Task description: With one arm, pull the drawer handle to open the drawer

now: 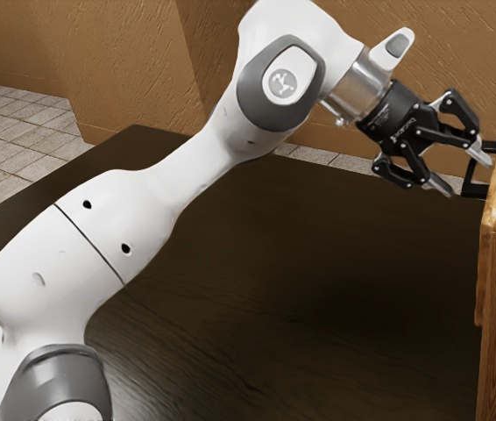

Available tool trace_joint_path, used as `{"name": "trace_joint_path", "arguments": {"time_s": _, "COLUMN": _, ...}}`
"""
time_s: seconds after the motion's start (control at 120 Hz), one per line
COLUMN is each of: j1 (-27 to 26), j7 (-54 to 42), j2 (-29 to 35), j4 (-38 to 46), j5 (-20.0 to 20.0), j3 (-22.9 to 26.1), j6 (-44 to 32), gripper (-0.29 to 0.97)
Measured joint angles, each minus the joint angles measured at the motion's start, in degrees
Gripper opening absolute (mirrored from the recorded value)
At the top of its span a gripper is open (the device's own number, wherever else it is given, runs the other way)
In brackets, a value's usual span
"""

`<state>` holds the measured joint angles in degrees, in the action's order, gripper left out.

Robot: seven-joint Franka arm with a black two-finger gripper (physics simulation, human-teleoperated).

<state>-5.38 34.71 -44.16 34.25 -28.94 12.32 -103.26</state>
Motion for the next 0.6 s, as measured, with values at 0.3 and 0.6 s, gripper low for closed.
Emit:
{"name": "trace_joint_path", "arguments": {"time_s": 0.3, "j1": 4.5, "j7": 0.2, "j2": 5.1, "j4": 7.0, "j5": 0.2, "j3": 1.6, "j6": 0.3, "gripper": 0.22}}
{"name": "trace_joint_path", "arguments": {"time_s": 0.6, "j1": 8.6, "j7": -0.4, "j2": 10.6, "j4": 14.4, "j5": 0.2, "j3": 2.4, "j6": 0.6, "gripper": 0.18}}
